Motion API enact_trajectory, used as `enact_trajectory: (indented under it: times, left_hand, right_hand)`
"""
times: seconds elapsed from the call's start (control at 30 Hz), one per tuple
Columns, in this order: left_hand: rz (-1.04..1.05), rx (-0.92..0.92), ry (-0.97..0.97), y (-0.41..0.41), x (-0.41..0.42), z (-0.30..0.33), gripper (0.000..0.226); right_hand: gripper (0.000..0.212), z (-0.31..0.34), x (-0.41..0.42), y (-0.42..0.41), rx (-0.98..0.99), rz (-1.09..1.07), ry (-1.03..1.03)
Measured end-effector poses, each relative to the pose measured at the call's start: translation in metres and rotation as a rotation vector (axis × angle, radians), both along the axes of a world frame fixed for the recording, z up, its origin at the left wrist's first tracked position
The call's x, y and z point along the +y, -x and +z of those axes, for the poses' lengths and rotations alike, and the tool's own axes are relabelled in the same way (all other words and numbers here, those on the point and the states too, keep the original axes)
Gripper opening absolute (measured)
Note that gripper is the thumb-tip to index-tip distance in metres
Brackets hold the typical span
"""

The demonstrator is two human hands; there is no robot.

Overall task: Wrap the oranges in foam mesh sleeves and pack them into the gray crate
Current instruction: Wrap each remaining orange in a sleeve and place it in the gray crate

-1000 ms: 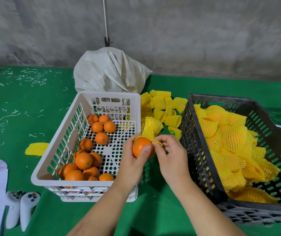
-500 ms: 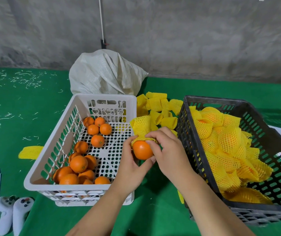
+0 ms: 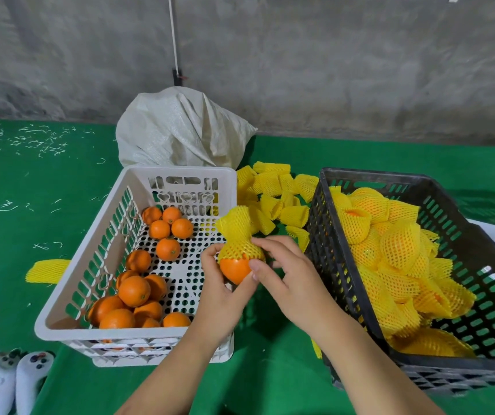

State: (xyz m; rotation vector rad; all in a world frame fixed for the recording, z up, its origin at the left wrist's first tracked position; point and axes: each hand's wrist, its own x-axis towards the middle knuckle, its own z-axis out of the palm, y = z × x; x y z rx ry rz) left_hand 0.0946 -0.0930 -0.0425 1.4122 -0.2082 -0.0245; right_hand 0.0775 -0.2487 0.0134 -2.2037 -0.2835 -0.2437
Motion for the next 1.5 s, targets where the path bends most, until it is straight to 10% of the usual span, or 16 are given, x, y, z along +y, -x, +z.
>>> enact_trajectory:
  times: [0.23, 0.7, 0.97, 1.27, 1.5]
  left_hand:
    - [-0.217, 0.052, -0.04, -0.005, 0.004, -0.009, 0.074]
    - [0.086, 0.037, -0.004, -0.002, 0.0, -0.001, 0.073]
    - [0.094, -0.195, 0.155, 0.002, -0.002, 0.106, 0.07]
    - [0.232, -0.404, 0.243, 0.003, -0.006, 0.177, 0.061]
    - [0.197, -0.366, 0.311, 0.004, -0.005, 0.193, 0.059]
  right_hand:
    - [0.036, -0.002, -0.01, -0.006, -0.173, -0.119, 0.063]
    - [0.013, 0.01, 0.001, -0.006, -0.393, -0.167, 0.181]
    - [0.035, 0.075, 0.006, -0.007, -0.481, -0.138, -0.143]
    - [0.022, 0.14, 0.011, -0.011, -0.892, -0.214, -0.036]
    - [0.029, 0.154, 0.016, -0.014, -0.775, -0.087, -0.2]
